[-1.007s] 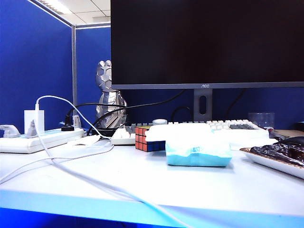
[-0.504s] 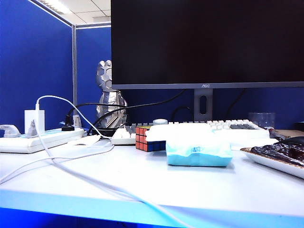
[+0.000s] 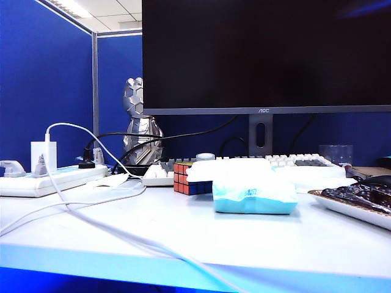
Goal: Pull out a wet wipe from the sky blue wet wipes packet and place it on the table.
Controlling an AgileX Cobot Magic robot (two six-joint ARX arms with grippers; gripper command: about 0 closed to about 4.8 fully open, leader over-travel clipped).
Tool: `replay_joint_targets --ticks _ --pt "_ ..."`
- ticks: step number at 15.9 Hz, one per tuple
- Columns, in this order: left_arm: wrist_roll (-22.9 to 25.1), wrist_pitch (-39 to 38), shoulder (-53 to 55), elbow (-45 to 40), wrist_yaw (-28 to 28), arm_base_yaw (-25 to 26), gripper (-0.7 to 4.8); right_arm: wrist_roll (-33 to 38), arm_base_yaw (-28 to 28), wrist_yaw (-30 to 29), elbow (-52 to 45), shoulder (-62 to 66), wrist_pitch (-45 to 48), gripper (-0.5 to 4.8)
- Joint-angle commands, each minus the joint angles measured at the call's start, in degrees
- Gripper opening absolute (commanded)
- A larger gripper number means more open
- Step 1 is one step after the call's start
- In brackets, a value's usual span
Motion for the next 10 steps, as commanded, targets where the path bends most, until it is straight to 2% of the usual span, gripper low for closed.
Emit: replay_joint_targets --ticks 1,2,3,6,8,9,10 --pt "-0.39 -0.61 -0.17 -0.04 0.44 0.07 -0.02 7.15 4.22 -10.54 6.56 13.90 3.02 -0.01" --pt "-0.39 -0.61 -0.17 -0.04 0.42 0.07 -0.02 7.15 4.90 -13.64 7.50 18.62 6.27 -0.01" --pt "-0.39 -0.61 -0.17 -0.04 0.42 0.07 -0.02 7.13 5.40 -13.33 8.41 22.77 7.34 -0.01" --pt "-0.39 -0.59 -0.17 -0.04 0.44 0.07 -0.02 5.97 5.46 -7.61 13.07 36.33 4.24 -0.01" --pt "-0.39 -0.59 -0.17 -0.04 0.42 0.07 -0.02 3.56 5.46 -7.32 16.15 42.23 2.64 0.09" --pt "-0.39 -0.59 -0.17 -0.04 0.42 0.07 -0.02 3.39 5.46 -7.28 17.64 44.61 2.16 1.15" --pt "-0.39 -0.59 -0.17 -0.04 0.42 0.07 -0.02 3.45 5.46 -7.30 19.41 47.01 1.64 2.85"
